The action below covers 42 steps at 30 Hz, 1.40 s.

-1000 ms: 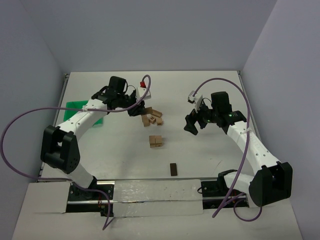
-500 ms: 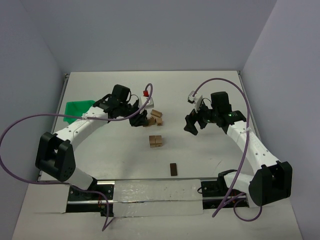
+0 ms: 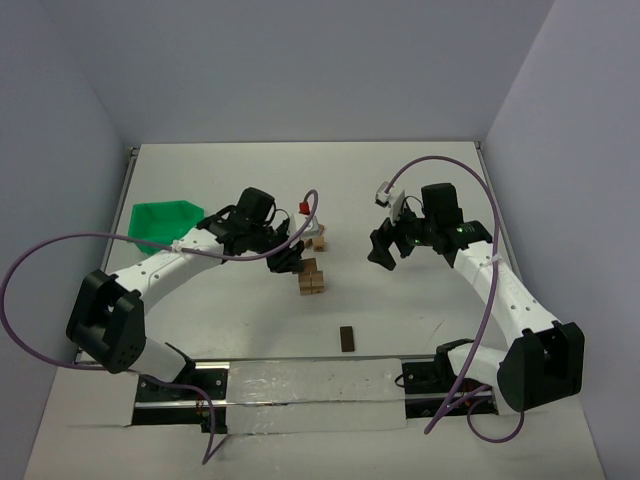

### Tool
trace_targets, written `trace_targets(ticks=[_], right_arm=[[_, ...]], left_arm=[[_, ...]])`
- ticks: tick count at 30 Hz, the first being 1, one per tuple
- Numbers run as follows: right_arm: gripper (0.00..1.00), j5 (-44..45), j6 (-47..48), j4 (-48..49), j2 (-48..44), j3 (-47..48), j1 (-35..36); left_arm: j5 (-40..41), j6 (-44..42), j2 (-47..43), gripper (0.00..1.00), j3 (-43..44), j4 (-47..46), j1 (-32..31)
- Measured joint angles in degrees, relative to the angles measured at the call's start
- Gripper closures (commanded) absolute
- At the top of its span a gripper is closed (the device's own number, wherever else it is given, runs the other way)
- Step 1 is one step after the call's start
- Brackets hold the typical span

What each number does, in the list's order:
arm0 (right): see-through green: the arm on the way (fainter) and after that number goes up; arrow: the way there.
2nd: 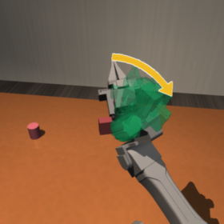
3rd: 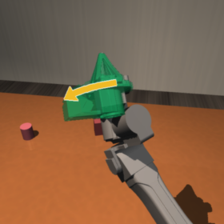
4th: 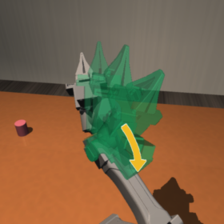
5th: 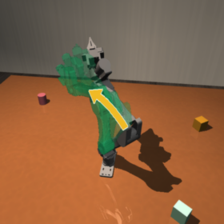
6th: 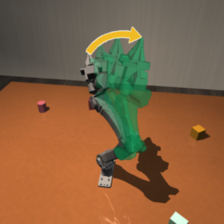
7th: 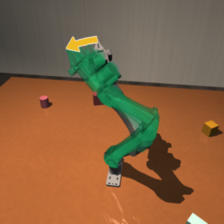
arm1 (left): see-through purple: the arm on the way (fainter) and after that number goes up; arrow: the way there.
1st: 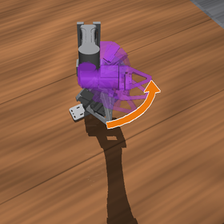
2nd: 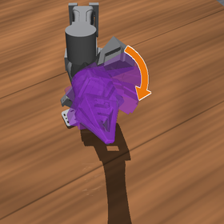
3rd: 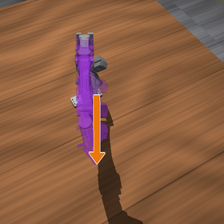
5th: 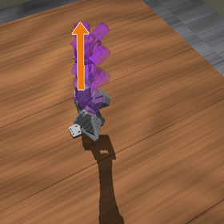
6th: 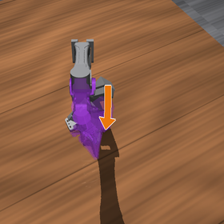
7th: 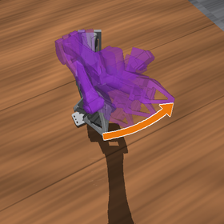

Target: Build the wood block tower

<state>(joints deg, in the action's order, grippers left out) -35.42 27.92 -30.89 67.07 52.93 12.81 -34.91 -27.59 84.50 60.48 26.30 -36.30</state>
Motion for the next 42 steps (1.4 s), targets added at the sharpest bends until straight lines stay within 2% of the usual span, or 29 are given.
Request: trace_targets(ticks=[11, 42], right_arm=[[0.00, 0.07, 0.00, 0.00, 0.00, 0.00, -0.01], [0.00, 0.47, -0.01, 0.02, 0.02, 0.00, -0.01]], left_arm=[[2.12, 1.97, -0.14, 0.99, -0.39, -1.50, -2.93], [3.46, 2.10, 3.75, 0.93, -0.80, -1.68, -3.80]])
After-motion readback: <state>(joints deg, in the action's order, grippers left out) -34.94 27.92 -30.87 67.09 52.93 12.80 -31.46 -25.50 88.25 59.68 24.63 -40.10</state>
